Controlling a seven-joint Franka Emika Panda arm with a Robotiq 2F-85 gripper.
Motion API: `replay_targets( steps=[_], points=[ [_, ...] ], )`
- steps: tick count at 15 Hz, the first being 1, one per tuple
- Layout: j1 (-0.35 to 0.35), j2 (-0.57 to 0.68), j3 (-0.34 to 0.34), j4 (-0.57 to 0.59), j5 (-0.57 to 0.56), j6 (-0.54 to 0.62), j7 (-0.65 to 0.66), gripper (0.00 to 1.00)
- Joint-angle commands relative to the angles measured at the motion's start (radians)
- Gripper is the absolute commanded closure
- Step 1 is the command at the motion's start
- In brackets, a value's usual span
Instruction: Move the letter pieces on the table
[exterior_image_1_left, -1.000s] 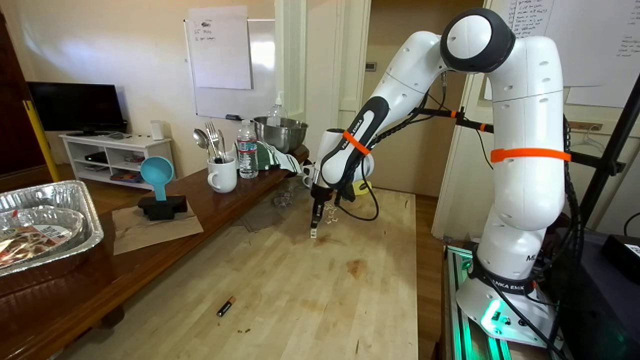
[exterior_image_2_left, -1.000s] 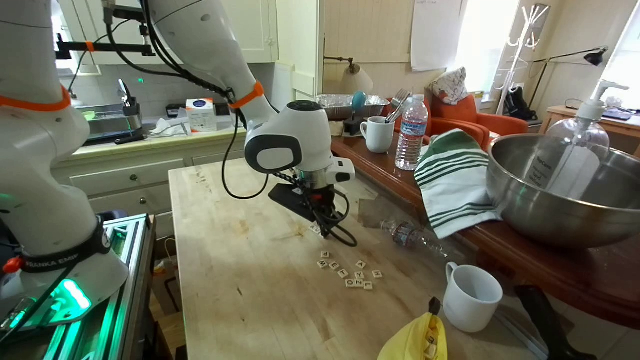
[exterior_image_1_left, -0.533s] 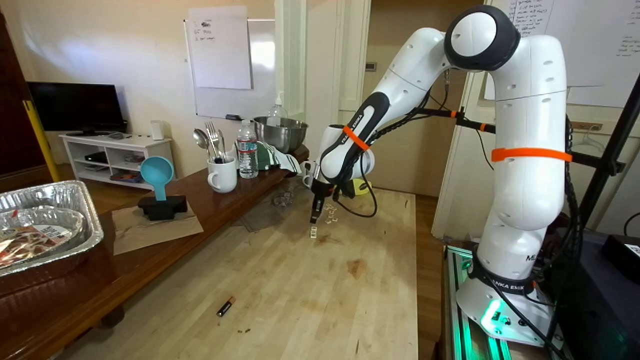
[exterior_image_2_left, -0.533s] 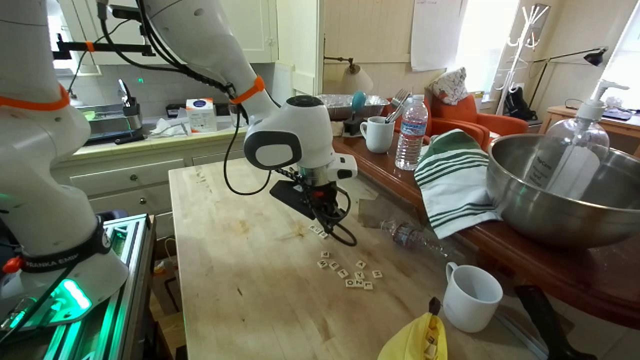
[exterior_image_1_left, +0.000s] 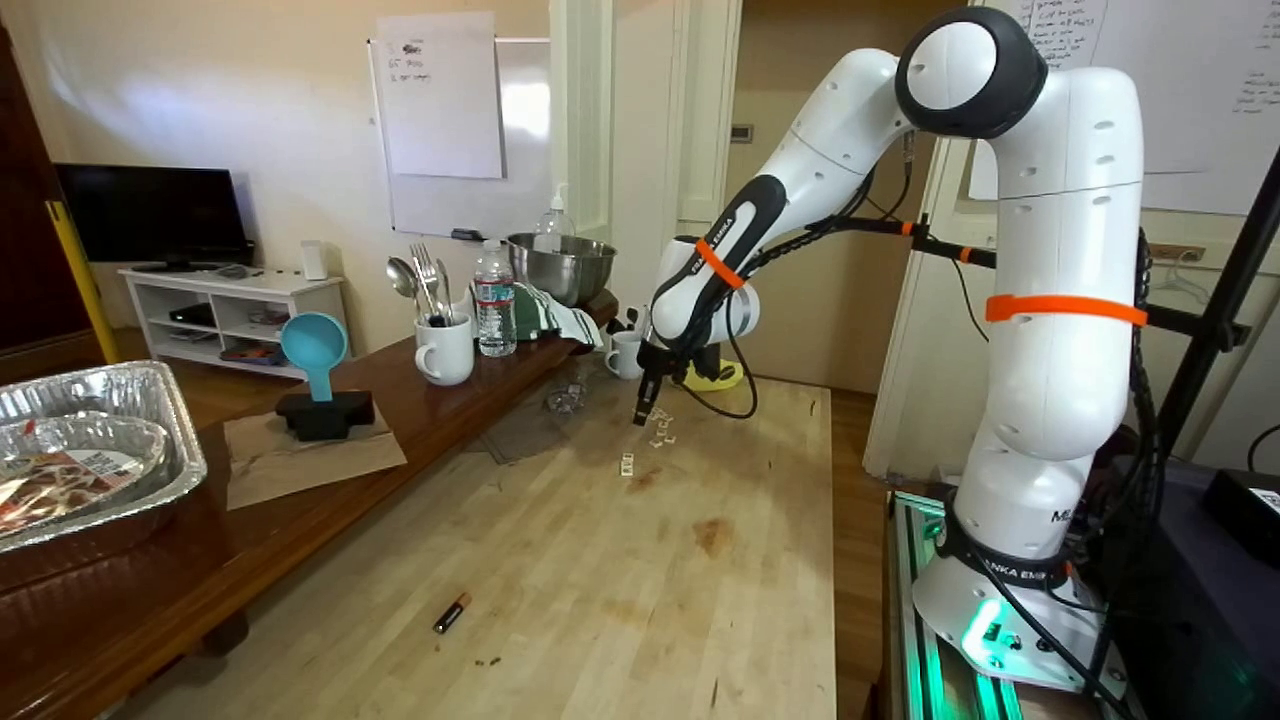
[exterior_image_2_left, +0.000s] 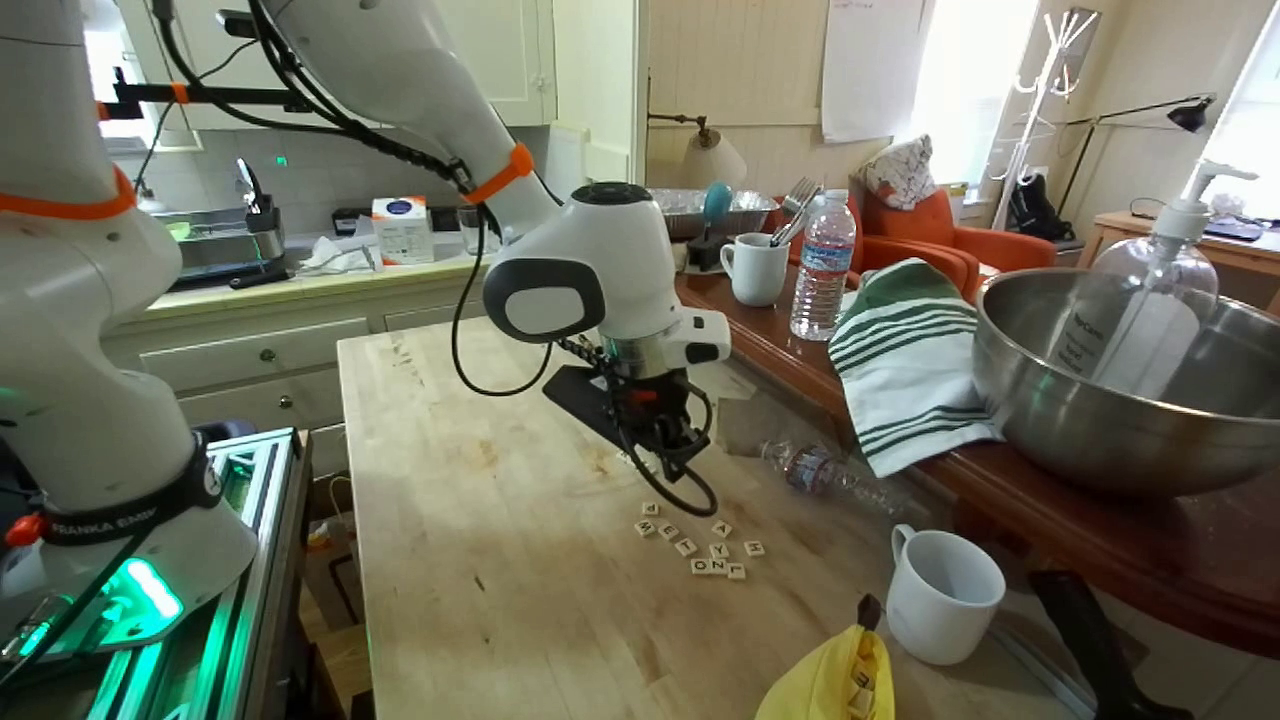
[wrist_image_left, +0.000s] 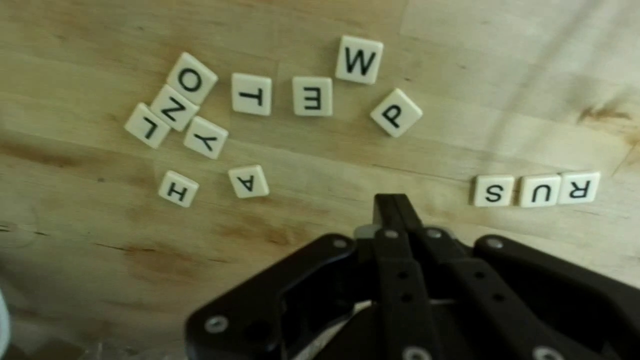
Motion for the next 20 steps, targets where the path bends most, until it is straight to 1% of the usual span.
replay_targets(
  steps=[1, 5, 9, 15, 20],
  points=[
    [-0.007, -0.027, -0.057, -0.012, -0.039, -0.014, -0.004, 1.0],
    [0.0, -0.011, -0.109, -0.006, -0.092, 0.002, 0.001, 1.0],
    [0.002, 0.019, -0.132, 0.001, -0.131, 0.029, 0.013, 1.0],
    [-0.01, 0.068, -0.136, 0.019, -0.125, 0.051, 0.035, 1.0],
    [-0.028, 0.102, -0.121, 0.032, -0.119, 0.109, 0.079, 1.0]
  ],
)
